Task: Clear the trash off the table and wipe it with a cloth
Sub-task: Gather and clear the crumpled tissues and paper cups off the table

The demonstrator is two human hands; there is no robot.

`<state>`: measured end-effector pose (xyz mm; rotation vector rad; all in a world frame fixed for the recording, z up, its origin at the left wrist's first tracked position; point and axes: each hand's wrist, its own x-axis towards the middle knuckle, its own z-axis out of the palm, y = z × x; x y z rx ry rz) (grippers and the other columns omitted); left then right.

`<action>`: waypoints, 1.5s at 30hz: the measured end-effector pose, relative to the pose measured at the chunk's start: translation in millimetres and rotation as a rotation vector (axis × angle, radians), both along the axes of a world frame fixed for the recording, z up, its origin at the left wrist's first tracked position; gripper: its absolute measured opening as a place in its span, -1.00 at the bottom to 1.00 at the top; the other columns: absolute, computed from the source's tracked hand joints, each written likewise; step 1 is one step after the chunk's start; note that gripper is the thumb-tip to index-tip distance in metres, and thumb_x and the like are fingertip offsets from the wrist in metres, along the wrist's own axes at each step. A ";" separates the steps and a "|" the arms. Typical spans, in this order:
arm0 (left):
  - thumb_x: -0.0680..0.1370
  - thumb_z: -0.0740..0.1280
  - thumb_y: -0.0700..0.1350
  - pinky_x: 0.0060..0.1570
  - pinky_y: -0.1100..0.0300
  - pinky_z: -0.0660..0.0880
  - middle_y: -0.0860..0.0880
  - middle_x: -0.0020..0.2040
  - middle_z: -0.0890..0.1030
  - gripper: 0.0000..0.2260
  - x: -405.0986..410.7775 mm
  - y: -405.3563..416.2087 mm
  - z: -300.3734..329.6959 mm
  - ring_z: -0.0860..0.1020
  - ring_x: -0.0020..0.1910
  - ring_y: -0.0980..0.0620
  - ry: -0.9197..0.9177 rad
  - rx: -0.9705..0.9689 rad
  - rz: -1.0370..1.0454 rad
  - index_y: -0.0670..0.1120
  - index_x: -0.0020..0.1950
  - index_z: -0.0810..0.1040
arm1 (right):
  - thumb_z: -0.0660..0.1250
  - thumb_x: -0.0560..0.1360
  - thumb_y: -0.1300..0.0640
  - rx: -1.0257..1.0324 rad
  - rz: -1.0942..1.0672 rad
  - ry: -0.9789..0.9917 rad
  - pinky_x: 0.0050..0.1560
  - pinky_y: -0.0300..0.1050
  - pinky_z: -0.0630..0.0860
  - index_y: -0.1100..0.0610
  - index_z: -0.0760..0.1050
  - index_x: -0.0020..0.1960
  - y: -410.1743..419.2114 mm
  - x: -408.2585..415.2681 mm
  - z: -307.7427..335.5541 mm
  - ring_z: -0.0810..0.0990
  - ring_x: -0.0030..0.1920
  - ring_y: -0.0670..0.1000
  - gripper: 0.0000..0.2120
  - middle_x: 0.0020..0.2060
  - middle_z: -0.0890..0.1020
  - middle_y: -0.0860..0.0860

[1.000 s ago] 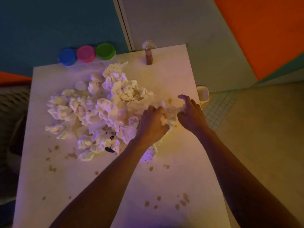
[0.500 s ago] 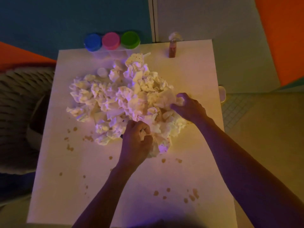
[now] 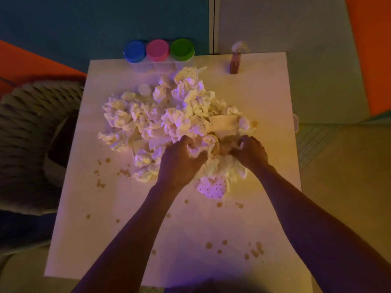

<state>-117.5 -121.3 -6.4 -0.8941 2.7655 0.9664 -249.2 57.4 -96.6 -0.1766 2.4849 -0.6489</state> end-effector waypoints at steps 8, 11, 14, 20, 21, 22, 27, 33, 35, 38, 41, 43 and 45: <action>0.51 0.41 0.12 -0.03 -0.01 0.52 -0.08 0.22 0.50 -0.51 -12.8 12.6 -36.1 0.43 0.27 -0.18 -0.226 -0.250 -0.244 0.08 0.42 0.44 | 0.39 0.31 0.12 -0.300 -0.238 0.075 -0.19 -0.13 0.35 0.04 0.45 -0.17 10.6 13.5 20.8 0.54 -0.22 0.13 -0.85 -0.28 0.57 0.01; 0.53 0.39 0.05 -0.05 0.01 0.52 -0.05 0.19 0.51 -0.68 -13.7 12.3 -39.4 0.42 0.23 -0.14 -0.196 -0.252 -0.233 0.09 0.28 0.58 | 0.37 0.34 0.31 -0.377 -0.277 0.112 -0.17 -0.23 0.37 0.02 0.53 -0.14 16.4 22.4 28.1 0.59 -0.16 0.04 -0.79 -0.21 0.61 -0.07; 0.52 0.38 0.05 0.00 -0.01 0.53 -0.05 0.15 0.51 -0.71 -12.8 10.8 -37.4 0.44 0.21 -0.15 -0.187 -0.209 -0.222 0.05 0.21 0.60 | 0.34 0.36 0.33 -0.393 -0.251 0.127 -0.11 -0.31 0.37 0.02 0.60 -0.12 18.9 30.4 35.4 0.60 -0.07 -0.06 -0.76 -0.14 0.64 -0.13; 0.46 0.38 -0.05 -0.22 0.12 0.40 -0.05 -0.01 0.55 -0.89 2.5 4.2 -22.2 0.56 -0.06 -0.16 -0.014 -0.149 -0.197 -0.05 -0.13 0.50 | 0.40 0.46 0.06 -0.298 -0.275 0.003 -0.12 -0.10 0.47 0.14 0.60 -0.06 13.8 35.7 47.1 0.63 -0.10 0.13 -0.84 -0.17 0.67 0.06; 0.46 0.38 -0.08 -0.25 0.12 0.39 -0.04 -0.04 0.56 -0.88 6.2 3.9 -18.4 0.57 -0.09 -0.17 0.013 -0.140 -0.183 -0.05 -0.18 0.45 | 0.44 0.44 -0.02 -0.299 -0.275 -0.011 -0.13 -0.05 0.50 0.14 0.56 -0.12 14.2 36.3 46.6 0.63 -0.16 0.12 -0.78 -0.24 0.65 0.05; 0.45 0.38 -0.11 -0.26 0.10 0.40 -0.04 -0.07 0.58 -0.86 11.3 3.1 -14.5 0.57 -0.10 -0.18 0.029 -0.137 -0.150 -0.04 -0.21 0.42 | 0.47 0.42 -0.10 -0.298 -0.266 -0.018 -0.16 -0.02 0.50 0.13 0.51 -0.20 14.0 38.7 47.8 0.60 -0.23 0.11 -0.69 -0.31 0.61 0.02; 0.44 0.33 -0.20 -0.29 0.02 0.48 0.02 -0.33 0.50 -0.81 34.6 1.2 -1.2 0.55 -0.23 -0.21 0.123 -0.093 0.063 -0.01 -0.23 0.32 | 0.37 0.31 -0.01 -0.331 -0.277 0.039 -0.26 -0.03 0.45 0.20 0.43 -0.27 12.8 50.2 55.0 0.45 -0.31 0.22 -0.73 -0.46 0.43 0.00; 0.45 0.22 -0.29 -0.12 0.14 0.52 0.04 0.05 0.61 -0.47 57.7 -3.7 9.7 0.60 -0.12 0.01 0.252 -0.055 0.081 0.19 0.31 0.48 | 0.27 0.27 0.11 -0.357 -0.204 -0.010 -0.10 0.11 0.62 -0.19 0.54 -0.02 21.8 57.1 56.4 0.65 -0.17 0.16 -0.67 -0.13 0.64 -0.05; 0.42 0.17 -0.26 -0.07 0.16 0.55 0.03 0.03 0.60 -0.52 62.8 -6.8 10.1 0.63 -0.11 0.04 0.286 -0.012 0.119 0.15 0.21 0.60 | 0.27 0.37 0.15 -0.304 -0.157 -0.001 -0.09 0.04 0.61 -0.17 0.59 -0.02 25.2 60.2 56.5 0.66 -0.18 0.12 -0.71 -0.21 0.66 -0.08; 0.43 0.17 -0.21 -0.04 0.14 0.55 0.05 -0.04 0.58 -0.66 73.3 -6.7 10.2 0.63 -0.08 0.01 0.301 0.028 0.193 0.11 -0.03 0.64 | 0.22 0.35 0.12 -0.297 -0.194 -0.026 -0.04 0.04 0.60 -0.08 0.61 -0.09 27.2 66.8 59.8 0.66 -0.16 0.17 -0.76 -0.29 0.67 -0.01; 0.45 0.30 0.06 -0.10 0.13 0.54 0.04 -0.10 0.58 -0.92 81.8 -10.0 4.4 0.61 -0.15 0.04 0.231 0.070 0.279 0.10 -0.16 0.52 | 0.27 0.42 -0.04 -0.274 -0.230 -0.066 0.02 0.05 0.59 -0.06 0.58 -0.09 26.9 68.4 55.6 0.66 -0.07 0.22 -0.85 -0.11 0.70 0.10; 0.41 0.43 0.23 -0.24 0.19 0.47 0.00 -0.19 0.58 -0.71 86.2 -15.0 -3.3 0.56 -0.24 0.11 0.173 0.062 0.264 0.08 -0.22 0.43 | 0.39 0.40 -0.18 -0.245 -0.208 -0.077 0.08 0.04 0.58 -0.07 0.56 0.06 27.9 69.7 49.5 0.66 -0.01 0.20 -0.71 0.02 0.69 0.11; 0.35 0.52 0.20 -0.34 0.25 0.34 -0.02 -0.23 0.54 -0.62 88.9 -14.4 -6.0 0.49 -0.31 0.11 0.123 0.039 0.251 0.07 -0.26 0.35 | 0.47 0.34 -0.28 -0.168 -0.116 -0.063 0.14 -0.01 0.53 -0.08 0.48 0.27 30.0 70.3 42.8 0.62 0.15 0.19 -0.43 0.12 0.66 0.09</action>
